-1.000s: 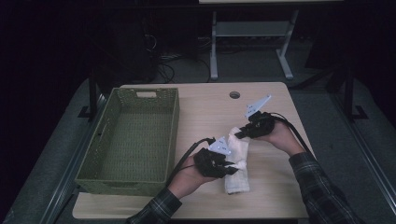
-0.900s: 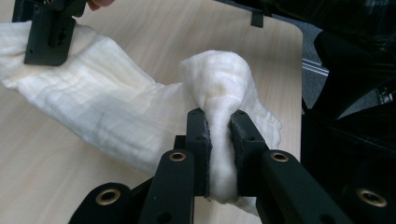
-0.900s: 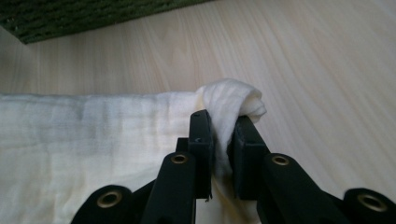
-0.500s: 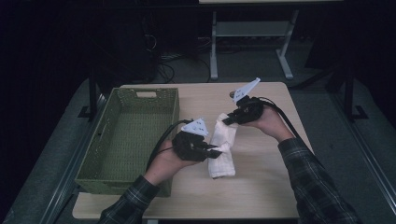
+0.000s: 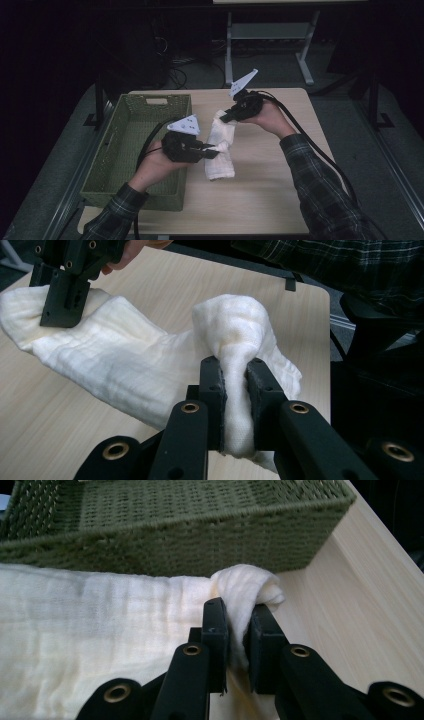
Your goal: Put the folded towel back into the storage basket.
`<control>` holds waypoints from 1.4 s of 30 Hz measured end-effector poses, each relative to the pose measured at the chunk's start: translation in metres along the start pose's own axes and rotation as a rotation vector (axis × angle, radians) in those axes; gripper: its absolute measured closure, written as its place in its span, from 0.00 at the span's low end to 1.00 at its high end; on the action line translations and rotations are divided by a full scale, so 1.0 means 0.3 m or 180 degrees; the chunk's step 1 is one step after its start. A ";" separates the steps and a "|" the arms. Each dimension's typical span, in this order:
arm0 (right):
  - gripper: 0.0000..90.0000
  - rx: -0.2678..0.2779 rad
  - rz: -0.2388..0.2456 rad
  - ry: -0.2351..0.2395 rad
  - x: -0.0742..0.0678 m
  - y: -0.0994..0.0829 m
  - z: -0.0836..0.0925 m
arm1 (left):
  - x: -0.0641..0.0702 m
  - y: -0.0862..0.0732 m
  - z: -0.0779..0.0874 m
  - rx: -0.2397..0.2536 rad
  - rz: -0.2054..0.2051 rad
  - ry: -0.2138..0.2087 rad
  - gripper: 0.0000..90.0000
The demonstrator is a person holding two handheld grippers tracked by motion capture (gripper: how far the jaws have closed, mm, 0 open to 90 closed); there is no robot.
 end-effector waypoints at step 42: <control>0.89 0.0030 0.0371 0.0320 -0.125 0.406 -0.328 | -0.109 -0.300 0.389 0.0001 0.0200 0.0331 0.88</control>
Point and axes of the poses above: each handheld gripper's, and its own axes: z roughly backward along the jaws, y roughly out of its top, x roughly to its right, the point moved 9 cm from there along -z, roughly forward along the jaws, and after that the axes turned 4 degrees about -x, right-handed, at the moved point
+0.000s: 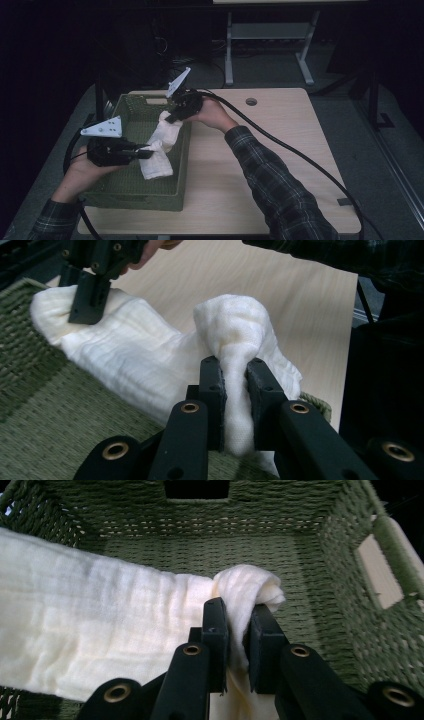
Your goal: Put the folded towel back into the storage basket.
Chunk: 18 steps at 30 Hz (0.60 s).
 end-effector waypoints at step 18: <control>0.89 -0.0087 0.0011 0.0082 -0.024 -0.030 -0.075 | 0.018 -0.074 -0.113 -0.0169 -0.0020 -0.0201 0.60</control>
Point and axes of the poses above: each handheld gripper's, and its own axes: z roughly backward along the jaws, y roughly out of its top, x roughly to its right, the point moved 9 cm from there along -z, roughly forward along the jaws, and after that the axes turned 4 degrees about -x, right-handed, at the moved point
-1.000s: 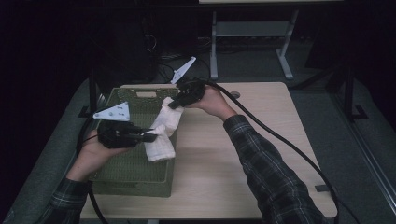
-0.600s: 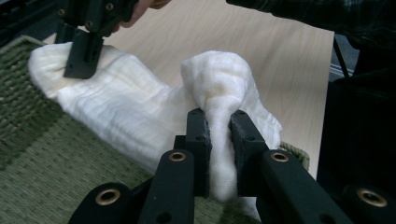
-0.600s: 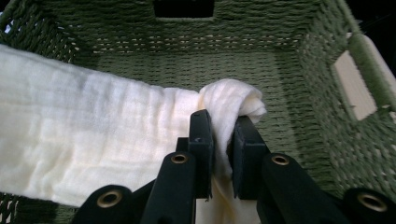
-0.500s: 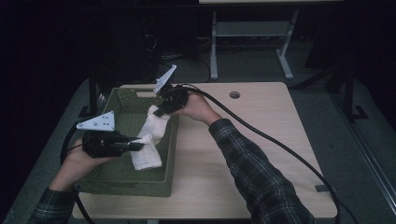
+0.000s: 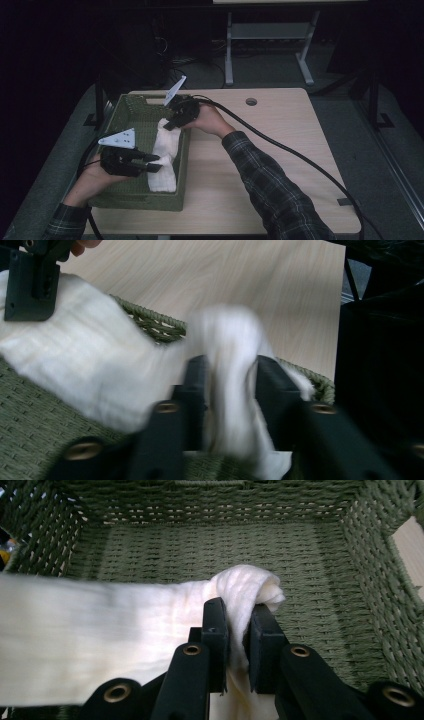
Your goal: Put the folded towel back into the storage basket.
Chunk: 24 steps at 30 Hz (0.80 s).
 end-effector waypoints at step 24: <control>0.89 -0.0054 -0.0076 -0.0112 0.120 -0.030 -0.029 | -0.030 0.052 -0.057 0.0290 0.0116 0.0067 0.41</control>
Point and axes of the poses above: each handheld gripper's, and its own axes: z roughly backward along the jaws, y roughly out of its top, x roughly to its right, the point moved 9 cm from there along -z, roughly forward along the jaws, and after that the axes turned 4 degrees about -x, right-handed, at the moved point
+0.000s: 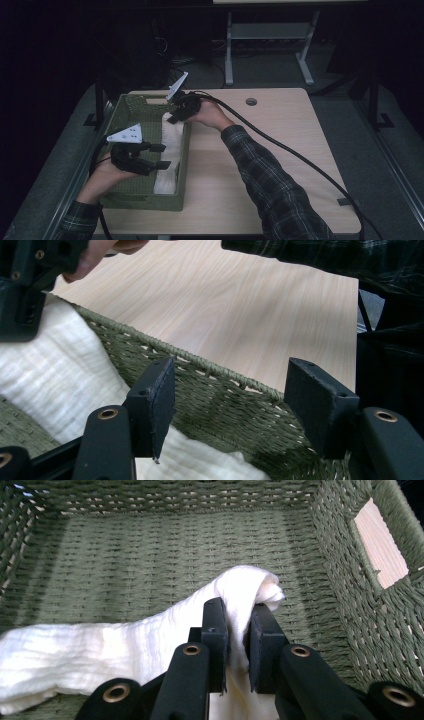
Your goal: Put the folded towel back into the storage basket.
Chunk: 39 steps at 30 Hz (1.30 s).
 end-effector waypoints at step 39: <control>0.52 0.0252 -0.0149 -0.0202 0.047 -0.036 0.175 | -0.021 0.107 -0.083 0.0084 0.0146 0.0097 0.36</control>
Point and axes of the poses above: each handheld gripper's, and its own axes: z roughly backward along the jaws, y roughly out of its top, x roughly to its right, the point moved 9 cm from there along -z, roughly forward along the jaws, and after that the axes turned 4 degrees about -x, right-handed, at the moved point
